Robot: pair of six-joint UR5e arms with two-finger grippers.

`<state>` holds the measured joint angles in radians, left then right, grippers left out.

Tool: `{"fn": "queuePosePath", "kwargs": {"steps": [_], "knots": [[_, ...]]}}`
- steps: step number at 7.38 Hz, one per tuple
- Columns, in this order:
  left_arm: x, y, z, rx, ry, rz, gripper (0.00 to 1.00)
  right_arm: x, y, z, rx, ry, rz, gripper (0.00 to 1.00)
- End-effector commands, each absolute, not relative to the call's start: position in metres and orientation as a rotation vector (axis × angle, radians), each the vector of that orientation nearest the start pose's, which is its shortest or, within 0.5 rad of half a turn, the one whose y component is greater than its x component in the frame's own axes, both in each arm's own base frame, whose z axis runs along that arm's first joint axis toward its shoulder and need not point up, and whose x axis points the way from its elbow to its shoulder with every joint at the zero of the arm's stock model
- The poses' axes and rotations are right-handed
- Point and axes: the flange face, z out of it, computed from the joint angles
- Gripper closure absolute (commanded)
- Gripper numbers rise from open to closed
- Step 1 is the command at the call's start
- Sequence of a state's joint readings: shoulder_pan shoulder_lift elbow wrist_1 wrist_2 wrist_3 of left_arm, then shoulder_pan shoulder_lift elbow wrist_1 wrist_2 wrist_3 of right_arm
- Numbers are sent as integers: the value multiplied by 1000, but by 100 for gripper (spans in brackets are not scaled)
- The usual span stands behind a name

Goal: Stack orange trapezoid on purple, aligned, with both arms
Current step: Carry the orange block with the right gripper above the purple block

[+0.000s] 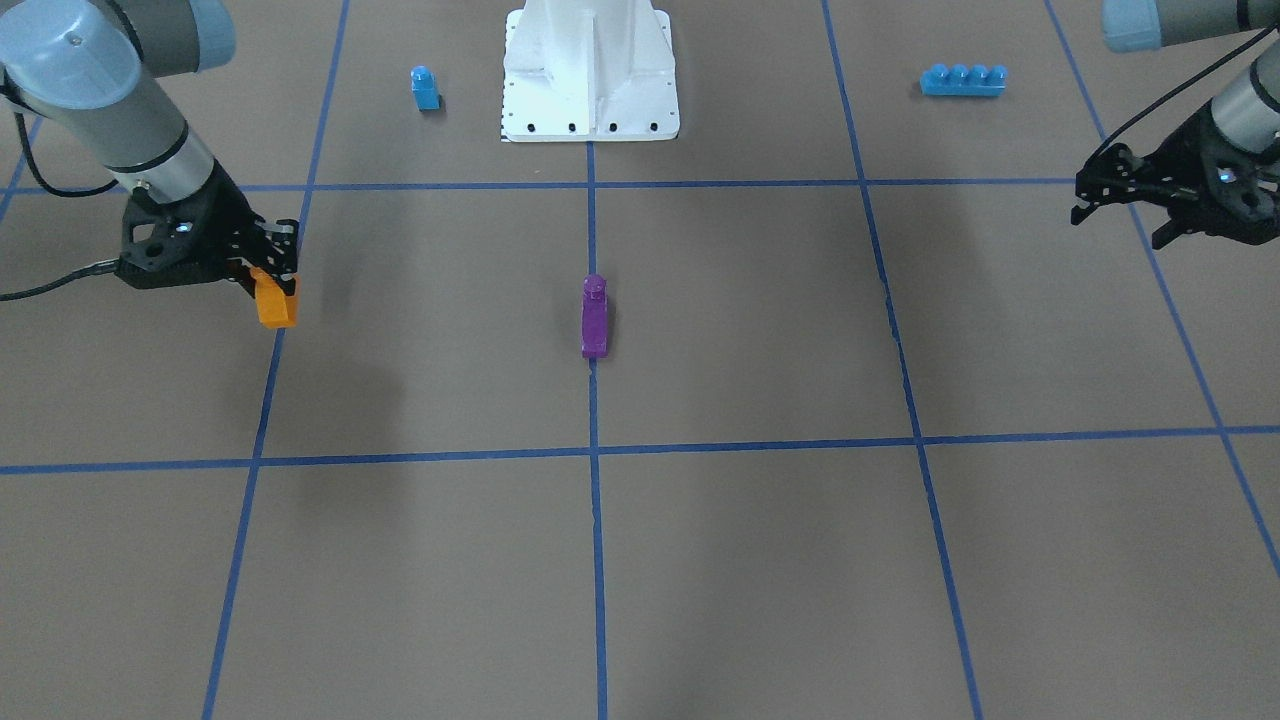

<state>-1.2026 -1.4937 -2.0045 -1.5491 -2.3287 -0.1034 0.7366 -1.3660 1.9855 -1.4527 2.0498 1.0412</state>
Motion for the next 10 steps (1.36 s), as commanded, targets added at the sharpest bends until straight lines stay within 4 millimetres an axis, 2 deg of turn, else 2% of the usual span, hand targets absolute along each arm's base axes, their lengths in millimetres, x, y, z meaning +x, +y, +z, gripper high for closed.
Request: {"fn": "queuePosePath", "kwargs": {"steps": [1, 2, 3, 5, 6, 10], "knots": [[66, -434, 511, 159, 786, 410, 0, -424, -406, 244, -18, -855, 55, 100], [65, -433, 514, 154, 784, 407, 0, -464, -401, 212, -13, -851, 105, 100], [66, -433, 515, 152, 785, 406, 0, -498, -403, 189, -35, -853, 143, 100], [66, -433, 515, 151, 786, 400, 0, -548, -411, 151, -45, -843, 208, 100], [66, -433, 515, 150, 787, 399, 0, -560, -408, 142, -42, -840, 225, 100], [66, -433, 515, 147, 791, 398, 0, -574, -401, 150, -15, -813, 227, 100]]}}
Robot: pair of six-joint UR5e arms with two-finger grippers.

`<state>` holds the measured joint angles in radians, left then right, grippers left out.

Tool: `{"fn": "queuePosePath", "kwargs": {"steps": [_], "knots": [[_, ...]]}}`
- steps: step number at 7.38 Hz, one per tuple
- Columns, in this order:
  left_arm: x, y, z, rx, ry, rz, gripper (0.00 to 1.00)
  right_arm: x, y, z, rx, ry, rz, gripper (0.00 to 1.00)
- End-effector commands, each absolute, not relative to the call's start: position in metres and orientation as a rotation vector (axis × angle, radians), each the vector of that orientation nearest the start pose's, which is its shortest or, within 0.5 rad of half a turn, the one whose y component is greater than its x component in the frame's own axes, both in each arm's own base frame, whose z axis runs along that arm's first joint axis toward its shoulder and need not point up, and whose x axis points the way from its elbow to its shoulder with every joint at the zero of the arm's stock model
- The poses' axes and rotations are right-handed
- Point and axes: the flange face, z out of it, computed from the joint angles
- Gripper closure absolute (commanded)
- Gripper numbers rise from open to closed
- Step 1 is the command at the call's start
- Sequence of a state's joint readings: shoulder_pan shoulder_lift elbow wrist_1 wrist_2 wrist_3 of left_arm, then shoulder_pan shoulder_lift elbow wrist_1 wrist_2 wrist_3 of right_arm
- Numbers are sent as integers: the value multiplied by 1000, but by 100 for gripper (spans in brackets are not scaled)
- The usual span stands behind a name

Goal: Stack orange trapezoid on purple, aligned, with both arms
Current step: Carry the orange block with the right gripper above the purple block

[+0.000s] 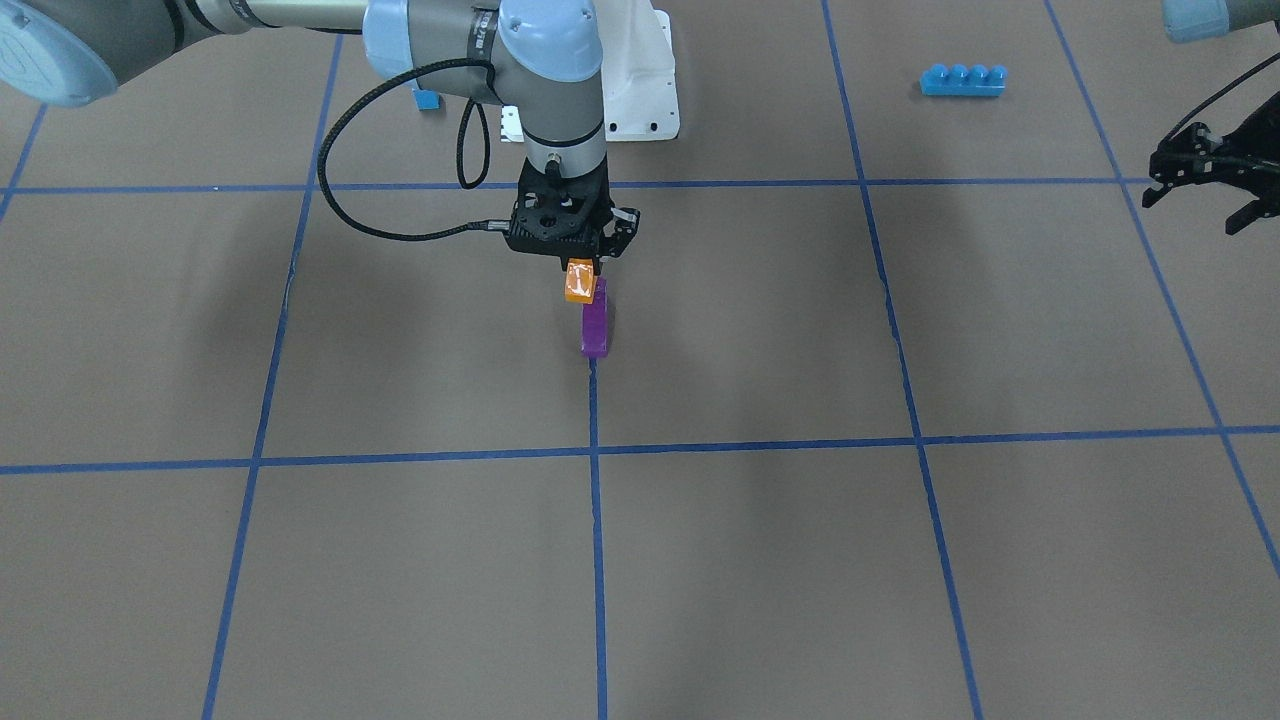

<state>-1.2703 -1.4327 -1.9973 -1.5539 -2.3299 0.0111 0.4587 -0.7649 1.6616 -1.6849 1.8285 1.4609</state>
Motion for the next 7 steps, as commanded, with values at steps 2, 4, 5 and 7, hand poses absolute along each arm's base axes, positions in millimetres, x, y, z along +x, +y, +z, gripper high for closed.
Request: {"fn": "queuePosePath", "kwargs": {"steps": [2, 4, 5, 7], "knots": [[66, -433, 515, 147, 791, 398, 0, -581, -397, 151, 9, -801, 229, 100], [67, -433, 514, 149, 791, 398, 0, -584, -396, 154, 11, -793, 228, 100], [67, -433, 514, 149, 791, 398, 0, -585, -395, 154, 13, -793, 227, 100], [67, -433, 515, 147, 791, 399, 0, -585, -395, 153, 13, -794, 227, 100]]}}
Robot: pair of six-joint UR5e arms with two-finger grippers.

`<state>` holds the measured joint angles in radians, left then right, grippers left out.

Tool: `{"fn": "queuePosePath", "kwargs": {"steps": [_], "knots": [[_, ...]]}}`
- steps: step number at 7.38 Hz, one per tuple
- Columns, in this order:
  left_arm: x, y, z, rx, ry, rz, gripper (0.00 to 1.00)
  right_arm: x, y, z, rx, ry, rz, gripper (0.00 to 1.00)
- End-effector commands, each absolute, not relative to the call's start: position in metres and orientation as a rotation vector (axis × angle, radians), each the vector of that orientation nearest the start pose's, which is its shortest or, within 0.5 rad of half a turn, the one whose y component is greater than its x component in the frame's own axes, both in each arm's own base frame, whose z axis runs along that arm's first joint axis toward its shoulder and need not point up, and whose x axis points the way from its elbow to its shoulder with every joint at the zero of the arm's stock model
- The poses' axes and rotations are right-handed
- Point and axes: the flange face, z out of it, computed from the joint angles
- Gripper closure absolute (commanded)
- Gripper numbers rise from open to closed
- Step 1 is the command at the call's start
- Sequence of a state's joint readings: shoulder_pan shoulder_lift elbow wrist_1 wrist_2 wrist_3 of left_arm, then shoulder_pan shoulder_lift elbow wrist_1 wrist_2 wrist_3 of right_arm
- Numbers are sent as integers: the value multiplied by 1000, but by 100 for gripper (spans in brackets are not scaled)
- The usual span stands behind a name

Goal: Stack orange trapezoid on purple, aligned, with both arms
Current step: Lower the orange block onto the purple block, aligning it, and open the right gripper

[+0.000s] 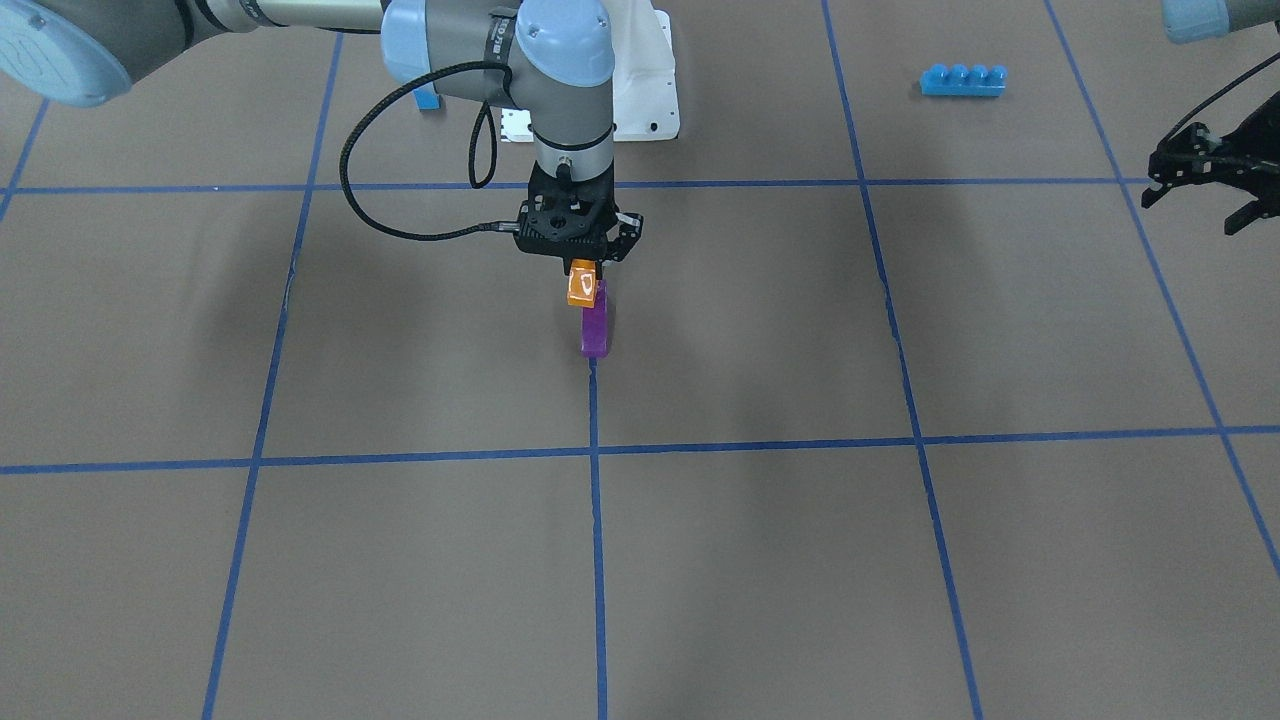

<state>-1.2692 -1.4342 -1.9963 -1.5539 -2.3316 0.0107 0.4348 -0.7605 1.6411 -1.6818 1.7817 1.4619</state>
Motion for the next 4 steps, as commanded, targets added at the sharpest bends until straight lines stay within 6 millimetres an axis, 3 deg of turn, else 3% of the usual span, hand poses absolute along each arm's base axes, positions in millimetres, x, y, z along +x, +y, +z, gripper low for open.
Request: {"fn": "queuePosePath", "kwargs": {"steps": [1, 4], "knots": [[67, -433, 515, 147, 791, 399, 0, -586, -396, 155, 14, -792, 228, 100], [67, -433, 515, 147, 791, 399, 0, -587, -398, 146, 34, -803, 232, 100]]}}
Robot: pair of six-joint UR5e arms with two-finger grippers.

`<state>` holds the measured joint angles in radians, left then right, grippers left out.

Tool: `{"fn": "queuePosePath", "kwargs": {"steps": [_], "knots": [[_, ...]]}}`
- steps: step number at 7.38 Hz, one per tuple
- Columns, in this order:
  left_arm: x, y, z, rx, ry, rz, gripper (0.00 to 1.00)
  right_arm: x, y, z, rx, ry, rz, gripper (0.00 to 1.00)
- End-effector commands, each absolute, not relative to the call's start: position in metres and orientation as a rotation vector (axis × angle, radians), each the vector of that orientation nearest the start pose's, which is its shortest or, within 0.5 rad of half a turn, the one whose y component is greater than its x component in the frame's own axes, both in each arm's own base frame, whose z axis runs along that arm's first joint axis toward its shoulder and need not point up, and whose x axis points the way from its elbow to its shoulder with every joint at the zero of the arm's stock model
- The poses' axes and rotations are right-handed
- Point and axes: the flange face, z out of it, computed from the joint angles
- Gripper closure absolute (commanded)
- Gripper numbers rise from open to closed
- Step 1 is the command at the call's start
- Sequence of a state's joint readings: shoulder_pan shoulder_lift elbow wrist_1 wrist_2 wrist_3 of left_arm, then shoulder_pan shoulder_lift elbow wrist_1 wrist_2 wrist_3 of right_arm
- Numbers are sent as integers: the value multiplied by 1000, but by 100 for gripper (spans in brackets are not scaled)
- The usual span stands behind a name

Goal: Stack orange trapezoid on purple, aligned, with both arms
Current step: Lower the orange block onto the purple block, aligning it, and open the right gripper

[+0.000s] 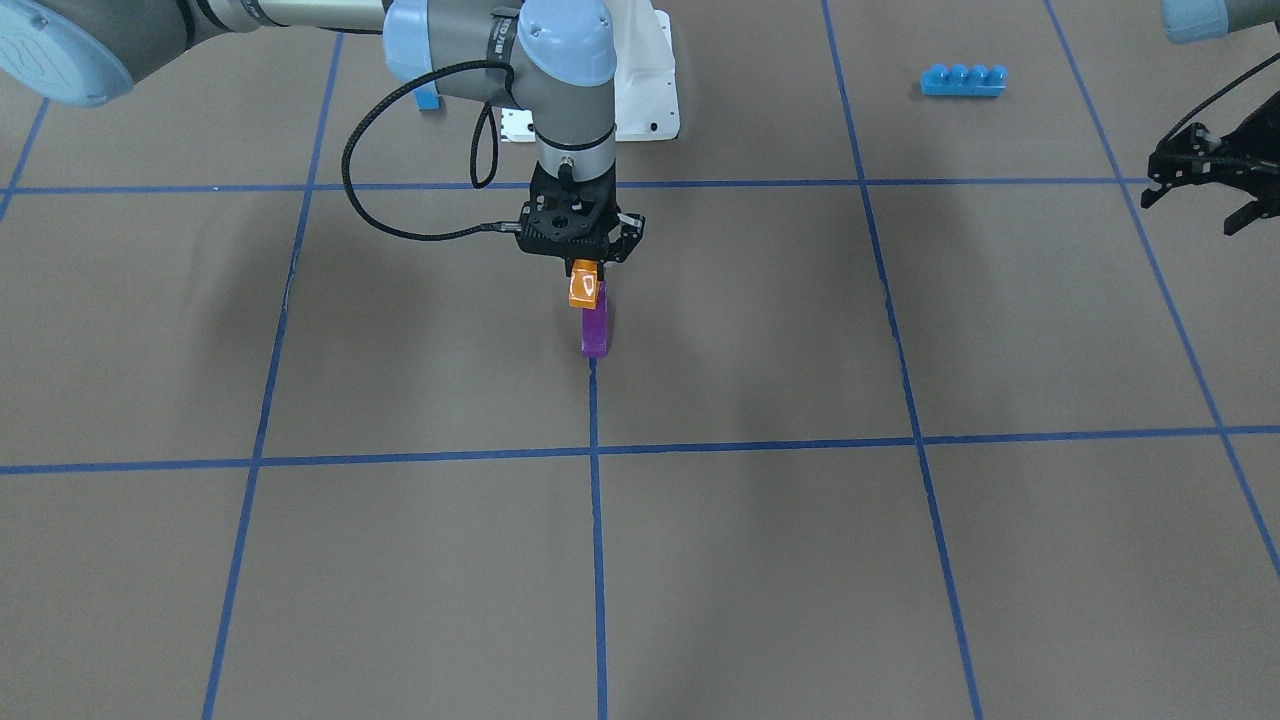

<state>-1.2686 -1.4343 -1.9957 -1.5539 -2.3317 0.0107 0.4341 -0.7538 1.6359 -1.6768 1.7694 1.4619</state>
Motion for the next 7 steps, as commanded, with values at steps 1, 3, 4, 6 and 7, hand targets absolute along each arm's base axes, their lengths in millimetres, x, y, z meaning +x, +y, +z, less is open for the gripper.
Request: {"fn": "queuePosePath", "kwargs": {"steps": [1, 3, 4, 6, 7], "knots": [[67, -433, 515, 146, 792, 399, 0, -589, -400, 145, 38, -801, 234, 100], [67, -433, 515, 145, 792, 399, 0, -591, -399, 147, 43, -795, 235, 100], [67, -433, 515, 145, 792, 399, 0, -591, -399, 147, 42, -793, 235, 100], [68, -433, 517, 142, 792, 398, 0, -595, -398, 151, 38, -783, 234, 100], [68, -433, 517, 142, 793, 398, 0, -596, -398, 152, 37, -782, 233, 100]]}}
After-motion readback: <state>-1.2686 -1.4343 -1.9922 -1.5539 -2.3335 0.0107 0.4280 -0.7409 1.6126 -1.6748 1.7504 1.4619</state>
